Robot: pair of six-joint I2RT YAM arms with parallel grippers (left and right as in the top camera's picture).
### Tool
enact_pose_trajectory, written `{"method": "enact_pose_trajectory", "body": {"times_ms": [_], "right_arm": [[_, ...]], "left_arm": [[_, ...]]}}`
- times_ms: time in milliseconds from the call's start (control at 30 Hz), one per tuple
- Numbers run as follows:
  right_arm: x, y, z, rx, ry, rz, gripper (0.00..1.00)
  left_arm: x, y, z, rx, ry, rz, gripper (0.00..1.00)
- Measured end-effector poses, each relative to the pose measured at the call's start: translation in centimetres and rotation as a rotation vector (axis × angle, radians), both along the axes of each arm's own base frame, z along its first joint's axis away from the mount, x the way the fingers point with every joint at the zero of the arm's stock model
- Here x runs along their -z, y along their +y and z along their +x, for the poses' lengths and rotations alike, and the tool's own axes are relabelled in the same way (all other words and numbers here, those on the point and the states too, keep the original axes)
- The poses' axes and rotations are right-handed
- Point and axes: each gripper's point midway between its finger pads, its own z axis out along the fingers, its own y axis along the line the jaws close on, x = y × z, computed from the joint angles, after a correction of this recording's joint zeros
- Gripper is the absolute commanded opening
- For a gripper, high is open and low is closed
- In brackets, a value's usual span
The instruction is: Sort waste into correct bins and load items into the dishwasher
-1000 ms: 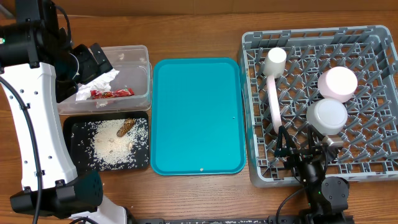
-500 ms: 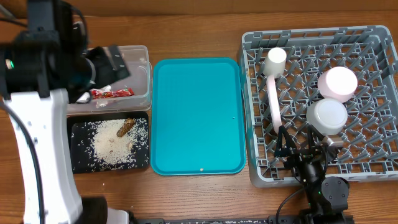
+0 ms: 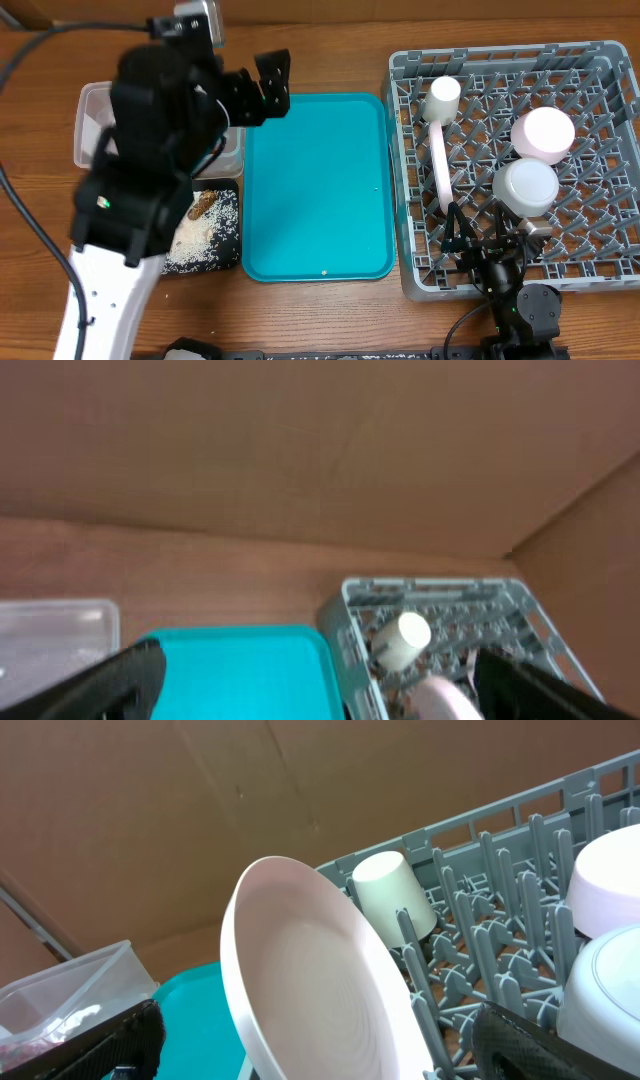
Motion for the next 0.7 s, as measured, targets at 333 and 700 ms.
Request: {"method": "enact_pose_trajectory", "body": {"times_ms": [333,700], "right_arm": [[0.0,0.0,0.0,0.000,0.000,0.000,1.00],[0.0,0.0,0.0,0.000,0.000,0.000,1.00]], "left_arm": [[7.7,1.5,-4.0,-0.014,-0.096,-0.026,1.00],[16.1,4.0,-8.0,-0.068,-0.184,-0.099,1.00]]}}
